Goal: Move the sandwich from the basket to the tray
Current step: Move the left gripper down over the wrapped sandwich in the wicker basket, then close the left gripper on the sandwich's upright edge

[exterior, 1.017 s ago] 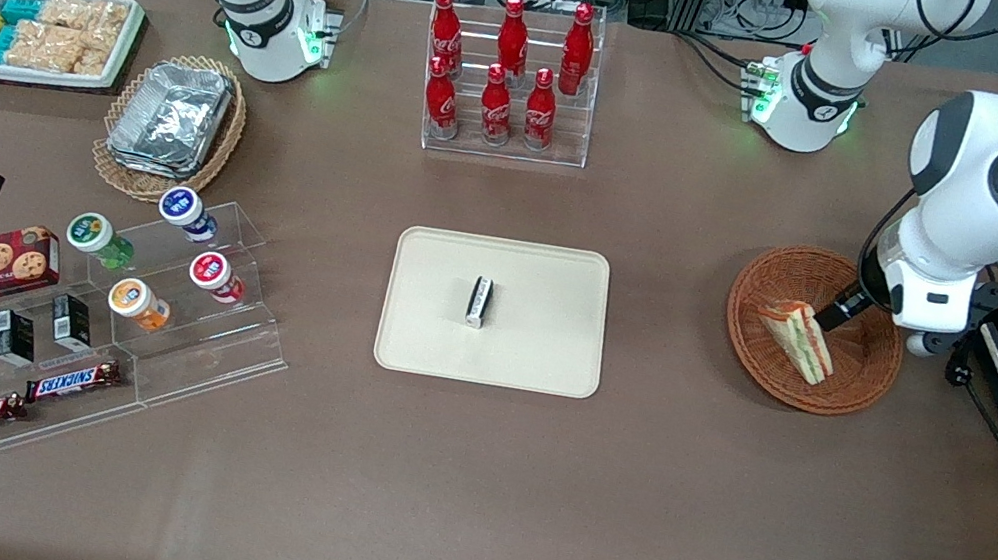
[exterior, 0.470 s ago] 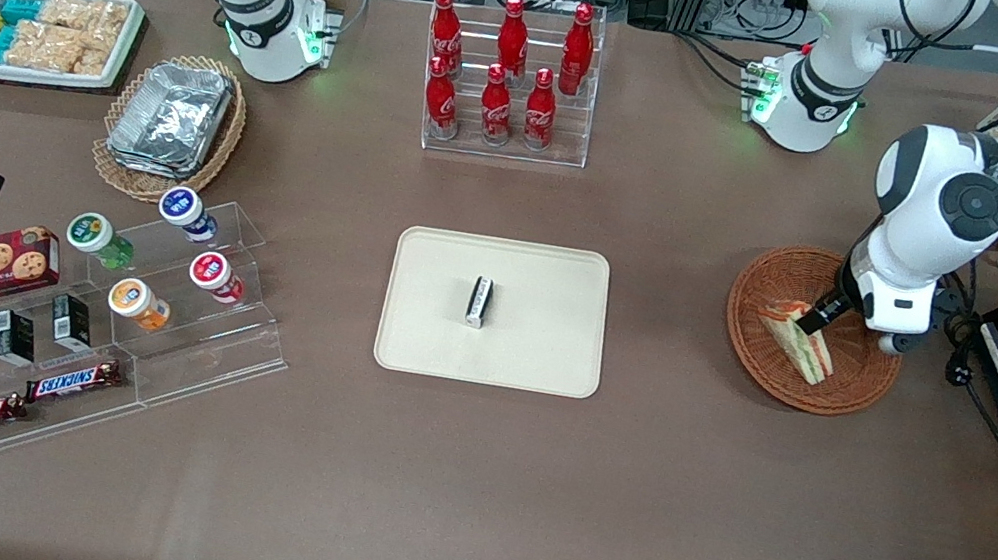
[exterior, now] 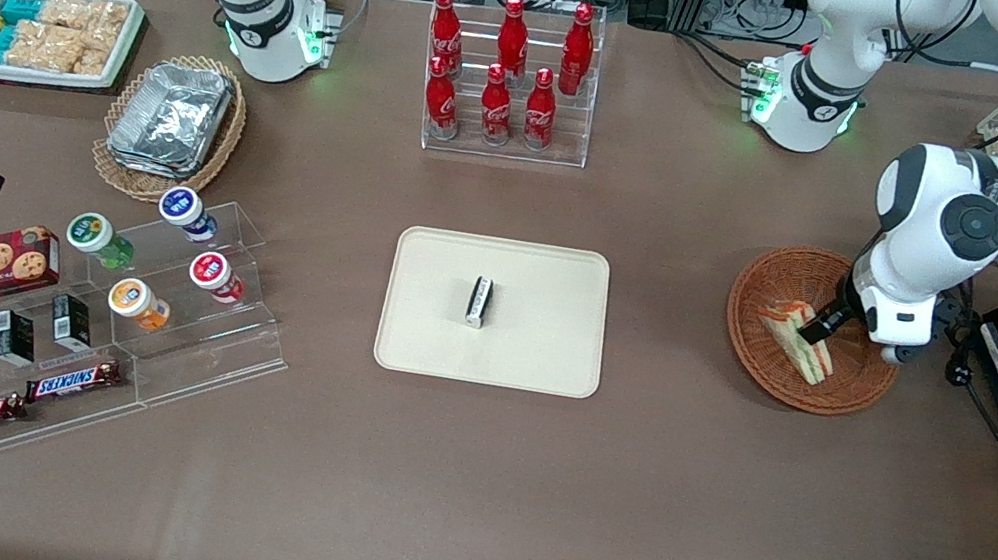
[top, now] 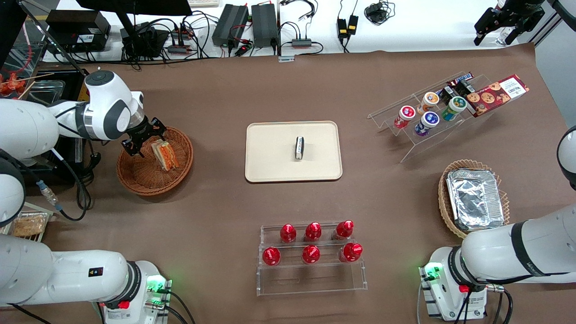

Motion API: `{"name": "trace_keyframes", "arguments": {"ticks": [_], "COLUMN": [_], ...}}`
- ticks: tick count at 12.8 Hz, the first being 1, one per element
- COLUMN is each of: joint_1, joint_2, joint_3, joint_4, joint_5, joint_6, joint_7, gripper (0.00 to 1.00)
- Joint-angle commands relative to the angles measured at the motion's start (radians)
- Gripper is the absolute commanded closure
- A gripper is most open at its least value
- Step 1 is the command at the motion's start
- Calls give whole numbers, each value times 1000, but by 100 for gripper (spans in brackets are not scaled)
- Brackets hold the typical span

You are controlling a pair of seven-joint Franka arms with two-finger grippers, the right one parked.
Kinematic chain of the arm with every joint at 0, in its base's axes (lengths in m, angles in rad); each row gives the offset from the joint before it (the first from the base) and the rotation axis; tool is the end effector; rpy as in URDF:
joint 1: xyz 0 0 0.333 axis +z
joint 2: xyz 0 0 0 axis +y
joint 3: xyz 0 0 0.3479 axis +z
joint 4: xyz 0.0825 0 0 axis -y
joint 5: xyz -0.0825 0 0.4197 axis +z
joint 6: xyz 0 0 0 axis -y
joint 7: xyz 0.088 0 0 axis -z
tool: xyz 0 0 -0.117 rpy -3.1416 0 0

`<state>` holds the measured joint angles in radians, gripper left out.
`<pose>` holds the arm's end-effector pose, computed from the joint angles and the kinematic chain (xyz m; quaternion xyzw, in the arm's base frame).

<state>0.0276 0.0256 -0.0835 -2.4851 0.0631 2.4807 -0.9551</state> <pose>0.4893 -0.0274 0.2689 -0.9110 -0.4117 0.0044 0.0229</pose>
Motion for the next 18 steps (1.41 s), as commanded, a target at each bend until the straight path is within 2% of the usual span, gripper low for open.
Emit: {"name": "trace_keyframes", "arguments": {"ticks": [1,7,10,15,18], "joint_1": [8,8,9,0,-11], "joint_2": [36,99,59,19,48], "joint_3": [-10,-9,-9,-16,-24], "joint_4": [-37,-75,-61,63,68], "joint_5": [20,20,20,11,12], "joint_6": [118,251,206,-6,-11], "joint_7": [-36,-36,-66,-114,-137], "gripper": [0,0,0,0,0]}}
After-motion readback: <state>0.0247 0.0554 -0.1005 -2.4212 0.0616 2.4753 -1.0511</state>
